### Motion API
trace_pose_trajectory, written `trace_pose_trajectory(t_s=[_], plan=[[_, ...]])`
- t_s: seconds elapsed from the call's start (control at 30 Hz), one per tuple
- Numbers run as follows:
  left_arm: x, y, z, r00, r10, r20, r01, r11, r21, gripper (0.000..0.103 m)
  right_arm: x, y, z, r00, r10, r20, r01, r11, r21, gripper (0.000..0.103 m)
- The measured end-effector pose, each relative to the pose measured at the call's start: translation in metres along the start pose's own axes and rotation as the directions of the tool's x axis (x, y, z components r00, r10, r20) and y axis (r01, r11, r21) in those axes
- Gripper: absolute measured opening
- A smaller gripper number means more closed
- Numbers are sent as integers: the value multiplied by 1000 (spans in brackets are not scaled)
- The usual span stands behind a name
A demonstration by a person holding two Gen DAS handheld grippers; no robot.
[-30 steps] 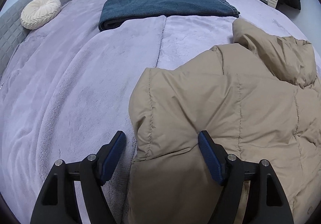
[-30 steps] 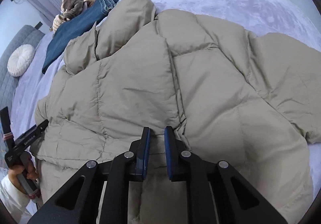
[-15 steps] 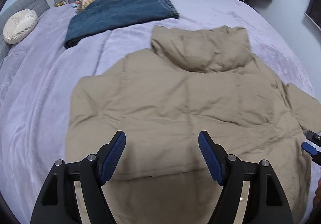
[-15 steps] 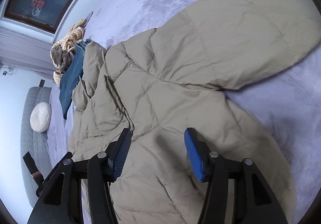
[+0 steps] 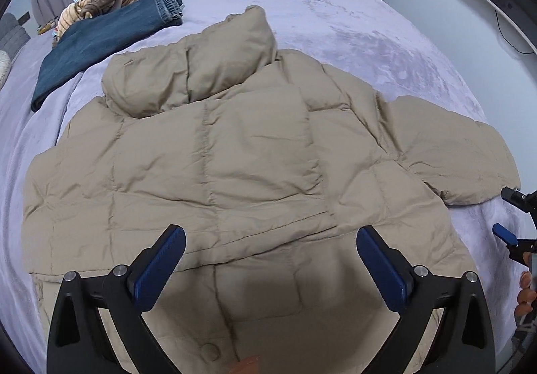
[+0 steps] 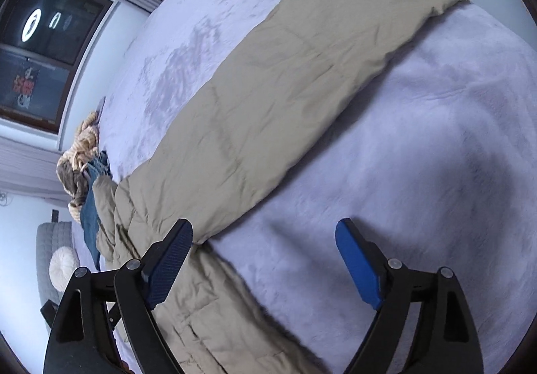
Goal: Fold large clothes
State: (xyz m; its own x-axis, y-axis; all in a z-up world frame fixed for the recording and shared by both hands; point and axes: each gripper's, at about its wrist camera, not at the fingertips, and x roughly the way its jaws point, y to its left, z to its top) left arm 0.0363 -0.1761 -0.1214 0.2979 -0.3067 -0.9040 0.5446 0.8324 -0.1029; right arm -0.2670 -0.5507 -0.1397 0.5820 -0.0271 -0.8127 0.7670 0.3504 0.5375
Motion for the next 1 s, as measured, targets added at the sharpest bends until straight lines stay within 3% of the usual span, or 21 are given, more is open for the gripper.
trace_pose_trajectory(t_s=[0.1, 0.4, 0.63, 0.73, 0.77, 0.8, 0.83, 0.9, 1.0], plan=[[7, -16, 3, 1000, 5, -8, -5, 1000, 17, 102, -3, -24, 24, 998, 41, 39, -43, 996, 78, 103], [27, -47, 6, 997, 1, -72, 0, 1000, 11, 102, 6, -52, 79, 981, 154, 120, -176, 965, 197, 103], [33, -50, 13, 997, -32, -74, 31, 999, -12, 102, 19, -64, 114, 936, 303, 179, -347, 880, 325, 103], [27, -47, 17, 997, -48, -53, 47, 999, -27, 102, 28, -66, 123, 907, 379, 185, -422, 819, 389, 101], [25, -46, 18, 998, -47, -45, 45, 999, -31, 102, 31, -66, 125, 898, 398, 186, -439, 798, 413, 93], [24, -44, 20, 998, -44, -38, 42, 999, -34, 102, 35, -66, 125, 893, 412, 182, -449, 783, 430, 70], [22, -42, 21, 999, -40, -30, 39, 999, -38, 102, 40, -64, 126, 888, 428, 167, -455, 771, 446, 58], [17, -36, 24, 1000, -29, -9, 29, 999, -44, 102, 44, -61, 127, 885, 442, 148, -458, 768, 448, 13], [8, -23, 28, 1000, -16, 22, 17, 998, -56, 102, 38, -43, 128, 887, 437, 152, -460, 799, 389, 7]])
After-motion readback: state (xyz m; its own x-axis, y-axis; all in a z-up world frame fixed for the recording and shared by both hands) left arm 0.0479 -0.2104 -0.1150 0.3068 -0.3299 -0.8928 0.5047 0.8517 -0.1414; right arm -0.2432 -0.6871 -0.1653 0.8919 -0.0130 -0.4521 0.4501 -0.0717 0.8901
